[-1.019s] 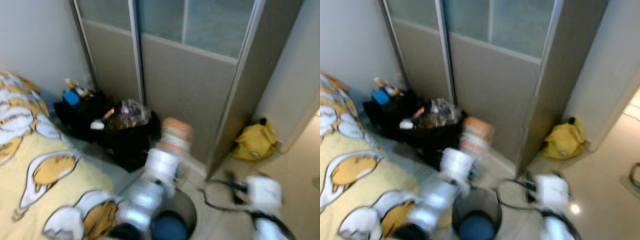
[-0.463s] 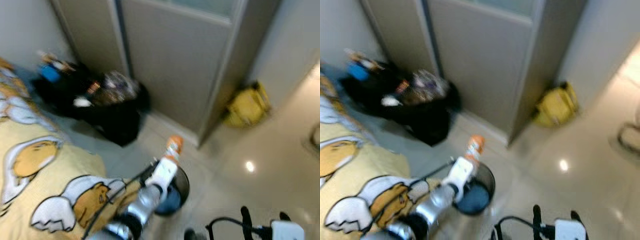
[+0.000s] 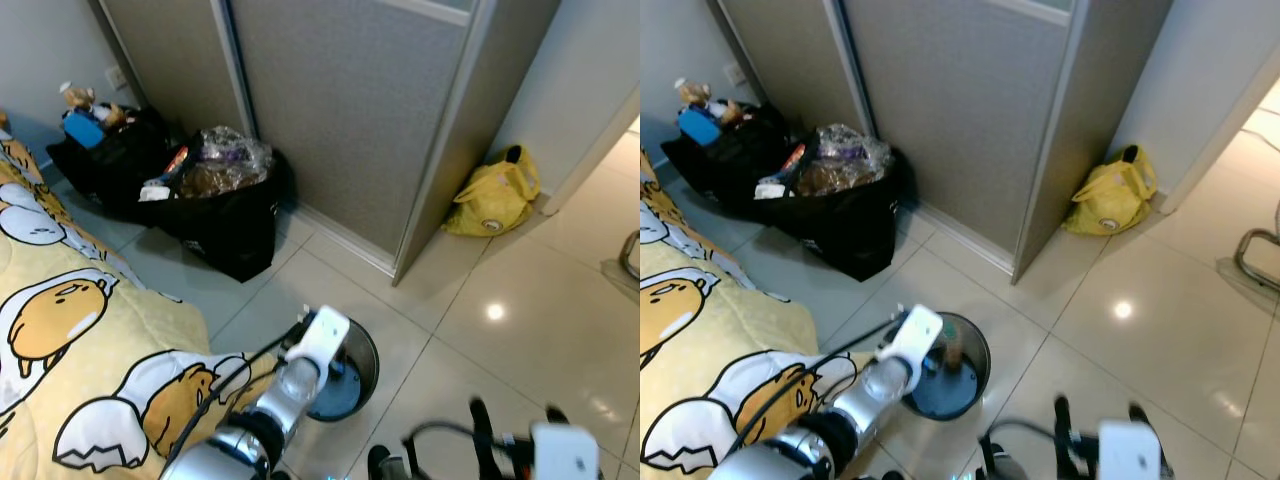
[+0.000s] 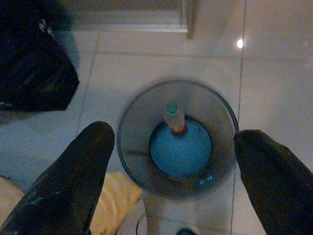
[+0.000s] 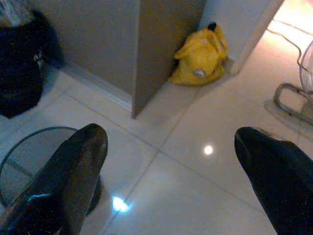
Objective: Clean up the room
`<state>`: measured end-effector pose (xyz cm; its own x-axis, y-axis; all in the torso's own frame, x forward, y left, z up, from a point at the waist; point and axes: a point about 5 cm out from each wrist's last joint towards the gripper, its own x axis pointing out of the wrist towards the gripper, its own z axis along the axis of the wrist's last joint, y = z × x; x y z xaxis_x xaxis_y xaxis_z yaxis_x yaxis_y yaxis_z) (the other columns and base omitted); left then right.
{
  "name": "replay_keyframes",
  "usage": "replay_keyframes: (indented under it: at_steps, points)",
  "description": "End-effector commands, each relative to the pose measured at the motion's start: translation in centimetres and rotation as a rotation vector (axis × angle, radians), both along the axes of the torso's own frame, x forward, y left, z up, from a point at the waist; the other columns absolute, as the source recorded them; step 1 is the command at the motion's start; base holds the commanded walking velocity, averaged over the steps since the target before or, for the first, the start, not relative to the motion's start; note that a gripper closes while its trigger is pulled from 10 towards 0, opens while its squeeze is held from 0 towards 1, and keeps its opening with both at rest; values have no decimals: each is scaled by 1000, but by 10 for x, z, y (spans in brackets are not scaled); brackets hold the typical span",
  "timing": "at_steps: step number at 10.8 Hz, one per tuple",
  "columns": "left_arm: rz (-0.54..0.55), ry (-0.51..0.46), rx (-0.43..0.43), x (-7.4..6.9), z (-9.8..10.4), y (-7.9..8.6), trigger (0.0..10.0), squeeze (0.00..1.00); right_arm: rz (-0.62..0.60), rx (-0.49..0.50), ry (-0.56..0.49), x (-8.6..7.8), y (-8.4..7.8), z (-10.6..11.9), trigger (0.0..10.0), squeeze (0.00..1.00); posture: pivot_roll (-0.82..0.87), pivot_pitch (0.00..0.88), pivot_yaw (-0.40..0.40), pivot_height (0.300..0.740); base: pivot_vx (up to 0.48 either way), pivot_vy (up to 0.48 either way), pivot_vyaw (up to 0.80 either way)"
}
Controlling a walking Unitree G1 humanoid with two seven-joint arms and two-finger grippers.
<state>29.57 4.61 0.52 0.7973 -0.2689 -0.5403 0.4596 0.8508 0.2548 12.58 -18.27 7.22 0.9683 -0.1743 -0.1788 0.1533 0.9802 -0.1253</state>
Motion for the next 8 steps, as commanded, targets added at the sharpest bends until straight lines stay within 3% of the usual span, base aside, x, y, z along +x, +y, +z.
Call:
replay_keyframes:
  at_steps: [1,2,3,4,5,6,7,8]
  points:
    - [13,104,-33,-16,-16,1,10000,0,-3,14,32,5,-2,-7,10000,0,-158,210,71,740,0,0,0]
    - [58,106,-189,-18,-19,15,10000,0,-14,45,-6,30,-5,-7,10000,0,-109,154,68,740,0,0,0]
    - [59,-38,-282,-8,-4,29,10000,0,-2,53,-47,50,-7,-3,10000,0,-52,84,59,740,0,0,0]
    - [56,-260,-377,1,29,49,10000,0,16,55,-95,75,-9,1,10000,0,36,7,44,740,0,0,0]
    - [102,-429,-452,6,68,65,10000,0,27,61,-119,94,-10,3,10000,0,74,0,31,740,0,0,0]
    - [180,-591,-501,7,102,81,10000,0,31,76,-134,110,-11,4,10000,0,129,0,5,740,0,0,0]
    - [274,-687,-477,3,118,99,10000,0,47,93,-146,124,-11,7,10000,0,151,0,-22,740,0,0,444]
    - [292,-693,-387,-3,106,114,10000,0,80,108,-148,139,-7,8,10000,0,181,0,-43,740,0,0,725]
